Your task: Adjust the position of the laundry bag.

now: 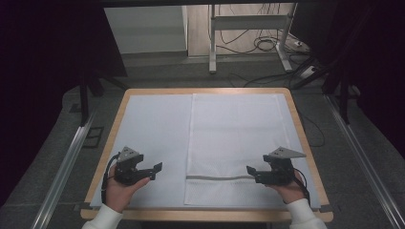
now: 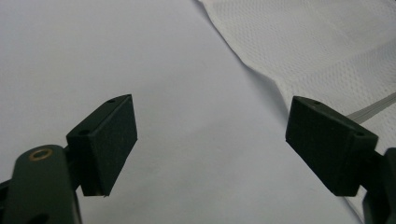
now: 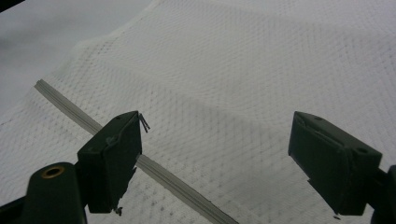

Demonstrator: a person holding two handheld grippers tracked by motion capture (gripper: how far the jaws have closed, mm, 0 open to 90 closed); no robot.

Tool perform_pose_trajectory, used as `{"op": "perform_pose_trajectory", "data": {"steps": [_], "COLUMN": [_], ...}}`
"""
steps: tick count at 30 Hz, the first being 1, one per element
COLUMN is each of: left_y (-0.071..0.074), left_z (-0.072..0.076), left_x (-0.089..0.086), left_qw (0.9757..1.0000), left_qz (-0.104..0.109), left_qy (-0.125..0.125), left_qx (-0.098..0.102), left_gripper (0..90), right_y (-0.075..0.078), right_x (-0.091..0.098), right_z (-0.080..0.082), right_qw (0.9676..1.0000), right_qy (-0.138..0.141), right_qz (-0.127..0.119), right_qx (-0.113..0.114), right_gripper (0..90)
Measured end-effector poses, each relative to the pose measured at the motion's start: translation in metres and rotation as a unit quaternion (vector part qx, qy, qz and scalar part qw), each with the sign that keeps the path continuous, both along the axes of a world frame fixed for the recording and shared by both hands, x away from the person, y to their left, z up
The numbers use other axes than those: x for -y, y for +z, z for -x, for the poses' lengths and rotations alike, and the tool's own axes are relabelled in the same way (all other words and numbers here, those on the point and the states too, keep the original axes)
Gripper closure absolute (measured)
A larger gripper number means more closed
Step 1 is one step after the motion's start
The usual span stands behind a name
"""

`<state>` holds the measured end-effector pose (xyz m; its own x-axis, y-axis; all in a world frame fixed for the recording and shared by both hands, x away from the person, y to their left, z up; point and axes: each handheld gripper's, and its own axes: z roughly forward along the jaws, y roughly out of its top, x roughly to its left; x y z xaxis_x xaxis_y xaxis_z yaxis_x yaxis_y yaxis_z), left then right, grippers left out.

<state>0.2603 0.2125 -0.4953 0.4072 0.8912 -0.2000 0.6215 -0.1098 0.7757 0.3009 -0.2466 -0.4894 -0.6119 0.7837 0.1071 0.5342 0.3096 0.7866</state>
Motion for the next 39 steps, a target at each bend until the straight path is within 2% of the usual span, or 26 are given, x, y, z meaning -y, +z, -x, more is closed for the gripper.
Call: {"op": "perform_pose_trajectory", "data": {"steps": [4, 8, 10, 12, 14, 16, 24, 30, 39], "left_y": [-0.002, 0.001, 0.002, 0.003, 0.005, 0.006, 0.008, 0.015, 0.014], "left_z": [0.0, 0.001, 0.002, 0.002, 0.003, 0.002, -0.003, -0.002, -0.009], "left_x": [0.002, 0.003, 0.003, 0.005, 0.007, 0.009, 0.013, 0.016, 0.03], "left_qw": [0.9999, 0.9999, 0.9997, 0.9997, 0.9997, 0.9997, 0.9996, 0.9996, 0.9993], "left_qz": [0.0, -0.001, 0.007, 0.003, -0.016, -0.018, -0.013, -0.004, -0.01], "left_qy": [-0.002, 0.001, 0.001, -0.001, 0.0, -0.001, -0.006, 0.004, -0.008], "left_qx": [-0.013, -0.017, -0.025, -0.025, -0.016, -0.014, -0.023, -0.028, -0.034], "left_gripper": [17.8, 19.0, 19.5, 19.6, 20.3, 20.4, 20.5, 22.0, 21.9], "right_y": [-0.001, 0.0, 0.001, 0.001, 0.003, 0.003, 0.002, 0.003, 0.002], "right_x": [0.004, 0.005, 0.007, 0.008, 0.009, 0.01, 0.015, 0.016, 0.017], "right_z": [-0.002, -0.002, -0.002, -0.002, -0.001, -0.001, -0.002, -0.001, -0.002], "right_qw": [1.0, 1.0, 1.0, 1.0, 0.9999, 0.9999, 0.9997, 0.9995, 0.9993], "right_qy": [0.005, 0.003, -0.003, -0.006, -0.01, -0.012, -0.02, -0.023, -0.028], "right_qz": [0.0, 0.002, 0.005, 0.006, 0.006, 0.005, 0.009, 0.014, 0.022], "right_qx": [-0.001, -0.002, 0.002, 0.004, 0.008, 0.01, 0.011, 0.015, 0.015], "right_gripper": [17.6, 17.6, 17.6, 17.5, 17.6, 17.5, 17.6, 17.5, 17.6]}}
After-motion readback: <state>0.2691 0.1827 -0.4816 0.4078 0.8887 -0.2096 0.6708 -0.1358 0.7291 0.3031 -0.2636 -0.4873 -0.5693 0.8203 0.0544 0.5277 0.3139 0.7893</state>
